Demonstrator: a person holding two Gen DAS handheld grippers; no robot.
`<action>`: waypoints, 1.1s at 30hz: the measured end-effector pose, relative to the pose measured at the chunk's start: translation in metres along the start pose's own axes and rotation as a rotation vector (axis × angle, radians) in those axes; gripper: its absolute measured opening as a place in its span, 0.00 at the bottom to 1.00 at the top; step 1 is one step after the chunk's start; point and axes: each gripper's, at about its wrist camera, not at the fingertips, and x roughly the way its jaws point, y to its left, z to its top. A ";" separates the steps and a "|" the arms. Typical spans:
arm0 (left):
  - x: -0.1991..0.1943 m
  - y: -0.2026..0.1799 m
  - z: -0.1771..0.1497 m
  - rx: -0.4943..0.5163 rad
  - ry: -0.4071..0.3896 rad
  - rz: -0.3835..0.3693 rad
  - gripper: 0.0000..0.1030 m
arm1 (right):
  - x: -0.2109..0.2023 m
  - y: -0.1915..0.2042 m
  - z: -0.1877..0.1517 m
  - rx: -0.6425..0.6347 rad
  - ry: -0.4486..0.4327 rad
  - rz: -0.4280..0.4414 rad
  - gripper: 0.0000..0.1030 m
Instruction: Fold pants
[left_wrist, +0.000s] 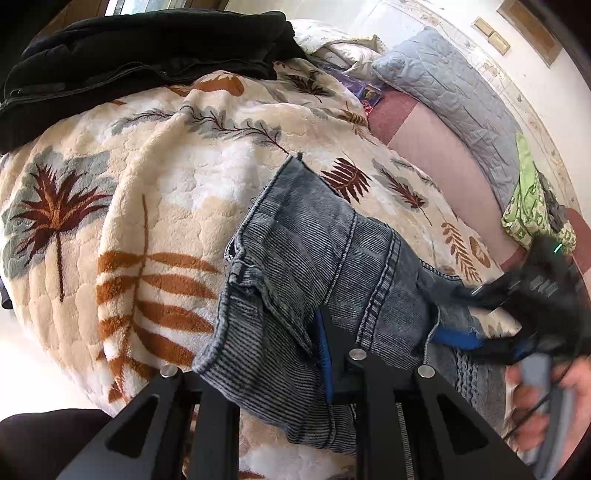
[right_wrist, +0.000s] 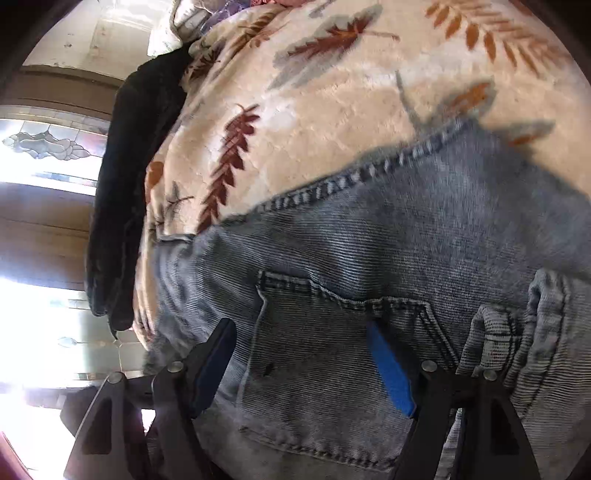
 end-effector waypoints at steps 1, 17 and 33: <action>0.000 0.001 0.000 -0.005 -0.001 -0.003 0.21 | -0.006 0.010 0.004 -0.042 -0.019 -0.013 0.74; -0.003 0.016 -0.002 -0.113 -0.010 -0.123 0.56 | 0.131 0.143 0.035 -0.760 0.297 -0.192 0.73; 0.004 0.017 -0.001 -0.076 -0.020 -0.060 0.33 | 0.072 0.111 0.048 -0.581 -0.039 -0.069 0.40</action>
